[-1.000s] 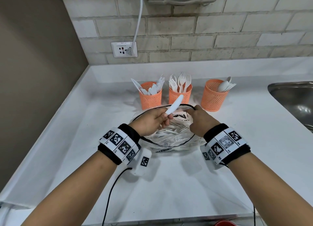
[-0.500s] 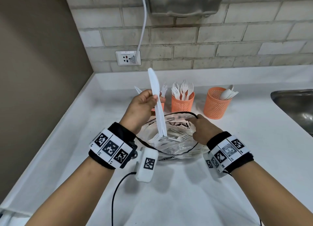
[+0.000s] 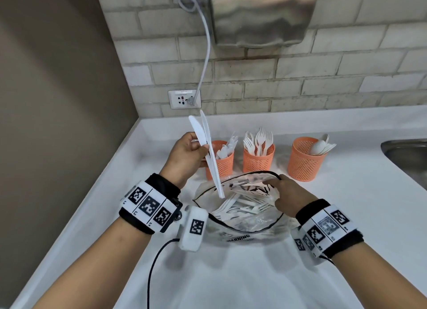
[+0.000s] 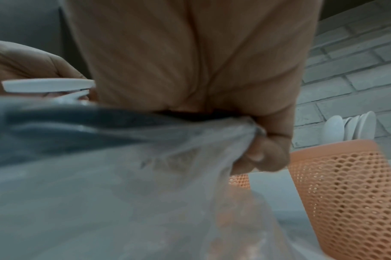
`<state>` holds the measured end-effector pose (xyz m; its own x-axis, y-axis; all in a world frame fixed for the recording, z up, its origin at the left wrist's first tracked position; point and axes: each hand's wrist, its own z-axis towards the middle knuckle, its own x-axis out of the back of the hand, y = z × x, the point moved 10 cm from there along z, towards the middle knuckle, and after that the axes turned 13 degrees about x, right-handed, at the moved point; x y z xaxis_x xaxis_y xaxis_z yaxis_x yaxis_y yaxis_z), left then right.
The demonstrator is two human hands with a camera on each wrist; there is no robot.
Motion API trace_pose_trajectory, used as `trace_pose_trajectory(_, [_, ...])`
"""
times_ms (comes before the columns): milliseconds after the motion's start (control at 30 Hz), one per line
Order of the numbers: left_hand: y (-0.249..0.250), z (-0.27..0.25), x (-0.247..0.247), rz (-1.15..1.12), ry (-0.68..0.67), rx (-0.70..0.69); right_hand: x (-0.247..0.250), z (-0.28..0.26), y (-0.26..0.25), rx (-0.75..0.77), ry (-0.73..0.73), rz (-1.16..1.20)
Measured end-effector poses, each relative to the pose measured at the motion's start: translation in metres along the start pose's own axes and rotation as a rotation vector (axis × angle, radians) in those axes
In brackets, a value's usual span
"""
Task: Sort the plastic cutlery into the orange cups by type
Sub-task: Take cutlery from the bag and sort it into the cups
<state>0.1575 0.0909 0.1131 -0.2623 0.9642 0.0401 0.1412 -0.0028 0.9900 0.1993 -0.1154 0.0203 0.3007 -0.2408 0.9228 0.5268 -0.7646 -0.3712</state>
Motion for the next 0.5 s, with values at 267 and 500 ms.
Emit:
trace_pose_trajectory(267, [0.007, 0.023, 0.015, -0.093, 0.063, 0.065, -0.003, 0.004, 0.000, -0.002, -0.036, 0.007])
trace_pose_trajectory(500, [0.036, 0.059, 0.045, -0.163, 0.225, -0.002, -0.007, 0.009, 0.001, -0.012, -0.082, 0.008])
